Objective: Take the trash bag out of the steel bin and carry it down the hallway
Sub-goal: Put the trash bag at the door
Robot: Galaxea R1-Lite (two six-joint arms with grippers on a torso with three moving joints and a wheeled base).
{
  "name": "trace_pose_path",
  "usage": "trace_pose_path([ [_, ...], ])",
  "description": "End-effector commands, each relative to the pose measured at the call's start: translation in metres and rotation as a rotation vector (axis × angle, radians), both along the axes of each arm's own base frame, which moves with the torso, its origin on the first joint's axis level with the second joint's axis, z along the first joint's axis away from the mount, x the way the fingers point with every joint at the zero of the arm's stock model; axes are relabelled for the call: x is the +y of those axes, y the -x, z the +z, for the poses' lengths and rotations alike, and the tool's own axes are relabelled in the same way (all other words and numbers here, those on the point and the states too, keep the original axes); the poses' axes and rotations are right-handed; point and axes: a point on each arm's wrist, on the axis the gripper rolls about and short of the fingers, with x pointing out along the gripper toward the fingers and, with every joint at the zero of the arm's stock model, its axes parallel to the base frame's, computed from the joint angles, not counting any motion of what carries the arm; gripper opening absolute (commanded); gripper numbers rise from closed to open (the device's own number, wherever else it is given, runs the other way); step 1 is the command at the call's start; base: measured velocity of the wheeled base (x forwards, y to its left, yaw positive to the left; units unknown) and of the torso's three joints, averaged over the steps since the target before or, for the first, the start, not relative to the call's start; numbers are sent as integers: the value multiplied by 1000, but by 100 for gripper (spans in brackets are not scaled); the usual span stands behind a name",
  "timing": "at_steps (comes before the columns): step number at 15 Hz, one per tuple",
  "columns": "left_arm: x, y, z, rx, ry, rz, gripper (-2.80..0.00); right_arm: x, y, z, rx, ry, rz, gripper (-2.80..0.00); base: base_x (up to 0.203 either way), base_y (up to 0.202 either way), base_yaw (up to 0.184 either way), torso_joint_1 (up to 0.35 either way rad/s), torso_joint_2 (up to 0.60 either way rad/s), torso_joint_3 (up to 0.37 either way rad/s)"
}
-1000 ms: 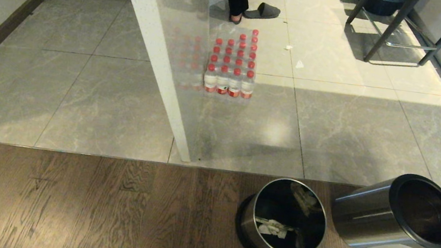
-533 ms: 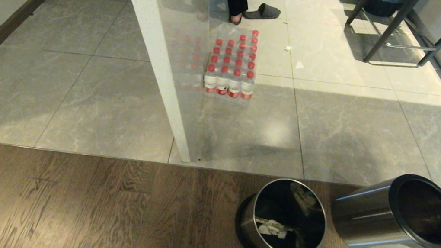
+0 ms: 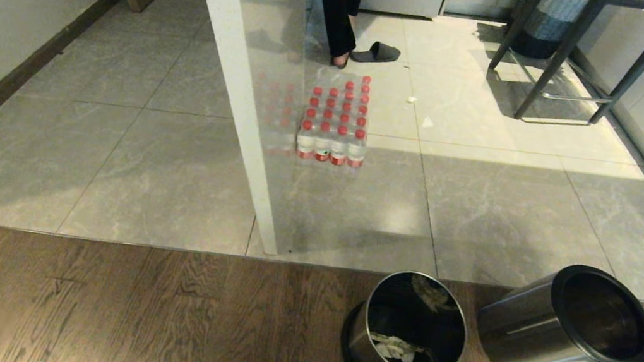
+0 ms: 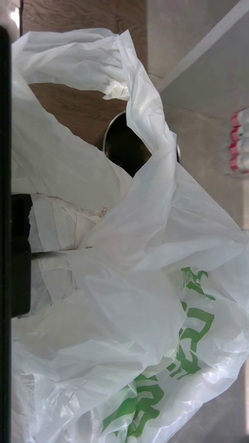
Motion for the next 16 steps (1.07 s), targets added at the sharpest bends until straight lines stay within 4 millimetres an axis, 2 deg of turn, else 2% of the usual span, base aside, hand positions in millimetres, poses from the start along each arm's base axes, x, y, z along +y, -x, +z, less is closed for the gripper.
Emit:
trace_pose_path([
  [1,0,0,0,-1,0,0,-280,0,0,0,2,1,0,-280,0,0,0,-1,-1,201],
  [16,0,0,0,1,-1,0,-280,0,0,0,2,1,0,-280,0,0,0,2,2,198],
])
